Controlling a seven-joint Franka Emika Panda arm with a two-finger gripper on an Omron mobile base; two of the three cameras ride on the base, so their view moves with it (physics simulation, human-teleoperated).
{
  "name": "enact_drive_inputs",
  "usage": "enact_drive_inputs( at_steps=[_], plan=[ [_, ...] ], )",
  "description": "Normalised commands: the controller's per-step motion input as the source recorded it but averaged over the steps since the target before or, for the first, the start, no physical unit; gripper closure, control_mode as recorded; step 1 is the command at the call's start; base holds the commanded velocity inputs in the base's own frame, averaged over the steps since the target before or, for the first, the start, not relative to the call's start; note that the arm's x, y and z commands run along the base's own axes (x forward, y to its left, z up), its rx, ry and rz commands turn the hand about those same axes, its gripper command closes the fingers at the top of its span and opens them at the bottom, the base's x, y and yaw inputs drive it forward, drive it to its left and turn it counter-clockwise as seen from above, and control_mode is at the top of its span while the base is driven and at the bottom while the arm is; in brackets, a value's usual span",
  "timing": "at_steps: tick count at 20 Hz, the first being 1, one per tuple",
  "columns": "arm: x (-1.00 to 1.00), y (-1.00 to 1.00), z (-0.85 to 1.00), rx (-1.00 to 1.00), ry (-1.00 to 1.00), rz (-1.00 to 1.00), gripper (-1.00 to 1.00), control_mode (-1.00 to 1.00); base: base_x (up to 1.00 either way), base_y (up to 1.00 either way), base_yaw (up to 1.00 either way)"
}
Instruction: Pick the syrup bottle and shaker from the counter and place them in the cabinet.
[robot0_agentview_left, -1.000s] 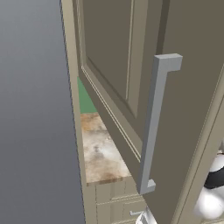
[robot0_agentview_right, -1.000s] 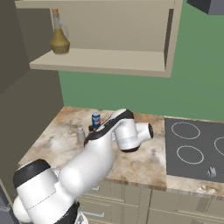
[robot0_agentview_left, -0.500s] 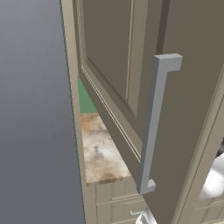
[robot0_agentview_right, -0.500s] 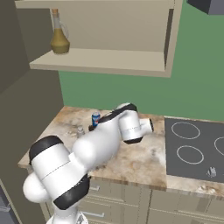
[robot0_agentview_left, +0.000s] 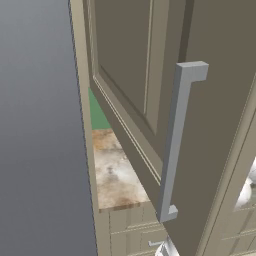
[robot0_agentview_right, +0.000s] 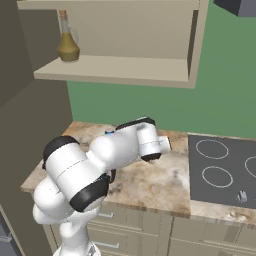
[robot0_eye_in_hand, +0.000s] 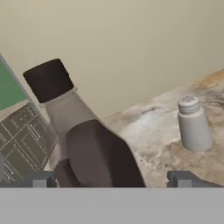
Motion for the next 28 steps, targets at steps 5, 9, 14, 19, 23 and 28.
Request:
enact_drive_inputs(
  at_steps=[5, 9, 14, 19, 23, 28],
  plan=[
    [0.00, 0.27, -0.10, 0.01, 0.00, 0.05, 1.00, -1.00, 0.00, 0.00, 0.00],
    [0.00, 0.00, 0.00, 0.00, 0.00, 0.00, 1.00, -1.00, 0.00, 0.00, 0.00],
    [-0.02, 0.00, 0.28, 0.01, -0.01, -0.08, 1.00, -1.00, 0.00, 0.00, 0.00],
    [-0.15, -0.01, 0.89, 0.06, -0.14, -0.17, 1.00, -1.00, 0.00, 0.00, 0.00],
    [-0.20, -0.04, 1.00, 0.04, -0.15, -0.18, 1.00, -1.00, 0.00, 0.00, 0.00],
    [-0.32, 0.01, 1.00, 0.00, -0.17, -0.17, 1.00, -1.00, 0.00, 0.00, 0.00]
  ],
)
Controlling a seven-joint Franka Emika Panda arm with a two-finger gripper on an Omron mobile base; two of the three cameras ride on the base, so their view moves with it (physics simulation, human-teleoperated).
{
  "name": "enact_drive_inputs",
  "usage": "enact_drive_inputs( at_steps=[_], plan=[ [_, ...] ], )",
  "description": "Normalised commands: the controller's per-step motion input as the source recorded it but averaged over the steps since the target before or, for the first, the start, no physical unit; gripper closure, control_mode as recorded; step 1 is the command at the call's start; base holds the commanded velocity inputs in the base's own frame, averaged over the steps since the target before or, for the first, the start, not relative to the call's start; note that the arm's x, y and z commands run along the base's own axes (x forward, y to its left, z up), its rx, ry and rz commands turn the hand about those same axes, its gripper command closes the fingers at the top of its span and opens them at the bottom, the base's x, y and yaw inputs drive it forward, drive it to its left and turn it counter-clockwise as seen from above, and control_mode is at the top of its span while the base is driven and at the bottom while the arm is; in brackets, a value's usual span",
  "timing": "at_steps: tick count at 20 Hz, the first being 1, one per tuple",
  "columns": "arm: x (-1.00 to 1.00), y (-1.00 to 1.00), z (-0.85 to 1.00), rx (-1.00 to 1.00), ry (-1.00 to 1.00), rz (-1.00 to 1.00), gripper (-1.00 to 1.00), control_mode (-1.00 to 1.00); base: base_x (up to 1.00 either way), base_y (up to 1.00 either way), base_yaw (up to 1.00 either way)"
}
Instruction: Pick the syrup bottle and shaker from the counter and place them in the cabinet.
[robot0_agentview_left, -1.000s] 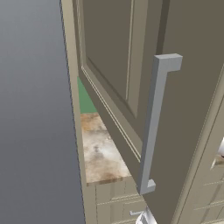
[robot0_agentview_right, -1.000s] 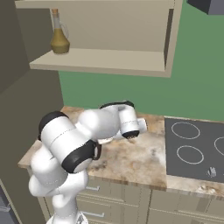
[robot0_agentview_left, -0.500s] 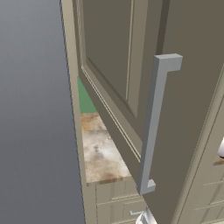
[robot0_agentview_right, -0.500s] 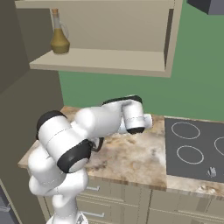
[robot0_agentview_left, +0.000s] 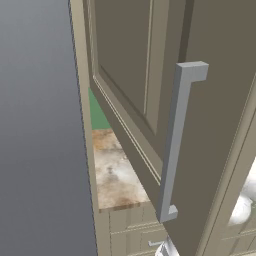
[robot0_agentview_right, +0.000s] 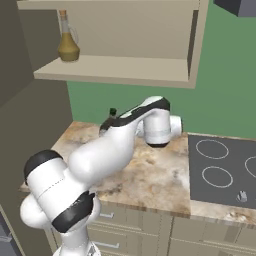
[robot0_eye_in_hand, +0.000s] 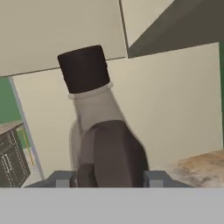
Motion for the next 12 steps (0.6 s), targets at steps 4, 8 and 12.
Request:
enact_drive_inputs(
  at_steps=[4, 8, 12],
  plan=[
    [-0.32, 0.09, 1.00, 0.00, -0.17, -0.17, 1.00, -1.00, 0.00, 0.00, 0.00],
    [-0.31, 0.00, 1.00, 0.00, -0.13, -0.21, 1.00, -1.00, 0.00, 0.00, 0.00],
    [-0.23, 0.00, 1.00, -0.01, -0.11, -0.23, 1.00, -1.00, 0.00, 0.00, 0.00]
  ],
)
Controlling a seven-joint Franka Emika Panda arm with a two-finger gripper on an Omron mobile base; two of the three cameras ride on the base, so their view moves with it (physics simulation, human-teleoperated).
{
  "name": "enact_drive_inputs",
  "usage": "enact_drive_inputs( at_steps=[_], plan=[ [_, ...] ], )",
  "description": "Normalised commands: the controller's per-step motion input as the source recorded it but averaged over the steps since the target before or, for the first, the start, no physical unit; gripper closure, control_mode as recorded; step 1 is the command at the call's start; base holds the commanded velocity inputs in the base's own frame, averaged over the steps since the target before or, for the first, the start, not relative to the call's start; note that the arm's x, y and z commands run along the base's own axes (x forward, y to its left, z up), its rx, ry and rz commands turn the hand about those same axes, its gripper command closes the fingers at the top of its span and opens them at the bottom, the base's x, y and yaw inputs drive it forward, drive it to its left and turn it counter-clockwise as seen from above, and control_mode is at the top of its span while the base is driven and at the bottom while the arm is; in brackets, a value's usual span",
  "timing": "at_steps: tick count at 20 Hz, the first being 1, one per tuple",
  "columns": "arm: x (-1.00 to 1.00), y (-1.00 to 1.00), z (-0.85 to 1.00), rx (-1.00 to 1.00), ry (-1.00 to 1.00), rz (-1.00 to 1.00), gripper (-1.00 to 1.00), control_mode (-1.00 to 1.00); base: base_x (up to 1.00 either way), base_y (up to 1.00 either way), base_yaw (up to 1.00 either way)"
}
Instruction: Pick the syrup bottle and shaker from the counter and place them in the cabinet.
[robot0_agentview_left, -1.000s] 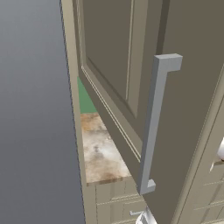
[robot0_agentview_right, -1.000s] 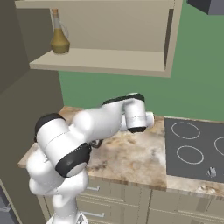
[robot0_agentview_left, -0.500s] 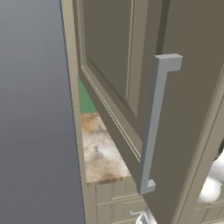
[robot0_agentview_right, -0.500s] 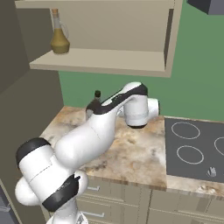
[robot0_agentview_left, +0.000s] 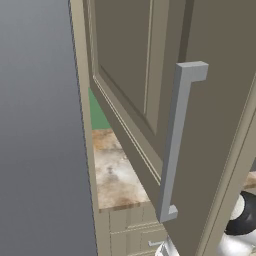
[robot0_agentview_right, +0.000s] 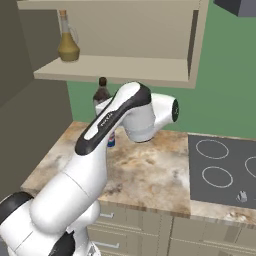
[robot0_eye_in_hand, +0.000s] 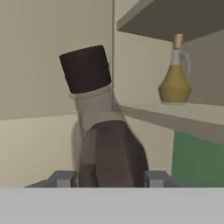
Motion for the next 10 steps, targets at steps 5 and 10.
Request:
enact_drive_inputs(
  at_steps=[5, 10],
  plan=[
    [-0.15, 0.00, 0.99, -0.01, -0.06, -0.26, 1.00, -1.00, 0.00, 0.00, 0.00],
    [-0.02, 0.11, 0.94, -0.05, -0.01, -0.24, 1.00, -1.00, 0.00, 0.00, 0.00]
  ],
)
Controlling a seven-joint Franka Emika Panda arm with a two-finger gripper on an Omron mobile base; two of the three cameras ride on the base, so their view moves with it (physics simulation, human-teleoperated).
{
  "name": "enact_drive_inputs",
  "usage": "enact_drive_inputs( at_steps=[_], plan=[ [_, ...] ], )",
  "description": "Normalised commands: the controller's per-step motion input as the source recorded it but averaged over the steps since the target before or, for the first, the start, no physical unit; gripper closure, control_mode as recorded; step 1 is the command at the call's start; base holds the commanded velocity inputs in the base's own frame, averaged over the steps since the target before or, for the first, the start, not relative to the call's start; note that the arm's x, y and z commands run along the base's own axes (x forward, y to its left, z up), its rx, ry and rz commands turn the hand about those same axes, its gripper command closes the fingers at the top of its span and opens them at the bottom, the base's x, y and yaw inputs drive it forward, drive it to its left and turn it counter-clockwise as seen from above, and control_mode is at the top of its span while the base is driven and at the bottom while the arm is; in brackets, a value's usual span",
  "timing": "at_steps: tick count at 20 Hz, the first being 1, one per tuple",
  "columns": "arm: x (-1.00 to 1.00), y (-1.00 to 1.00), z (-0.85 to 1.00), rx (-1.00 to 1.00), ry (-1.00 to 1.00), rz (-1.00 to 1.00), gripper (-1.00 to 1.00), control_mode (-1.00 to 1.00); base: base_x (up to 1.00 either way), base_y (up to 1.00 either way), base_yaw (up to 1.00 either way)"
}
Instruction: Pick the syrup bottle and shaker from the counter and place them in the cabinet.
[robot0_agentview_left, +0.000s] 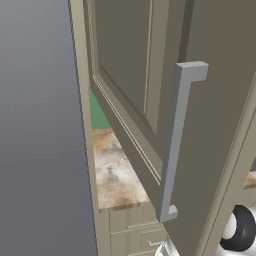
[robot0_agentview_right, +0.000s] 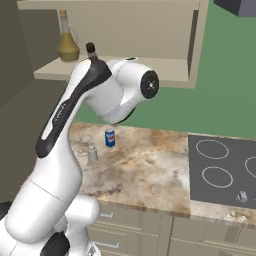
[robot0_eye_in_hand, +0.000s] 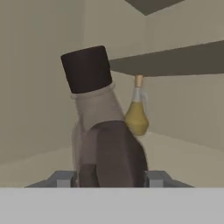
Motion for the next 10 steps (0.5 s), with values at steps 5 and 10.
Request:
enact_drive_inputs(
  at_steps=[5, 10],
  plan=[
    [0.00, 0.24, 0.94, -0.09, 0.00, -0.16, 1.00, -1.00, 0.00, 0.00, 0.00],
    [0.15, 0.30, 0.48, -0.11, 0.05, -0.06, 1.00, -1.00, 0.00, 0.00, 0.00]
  ],
)
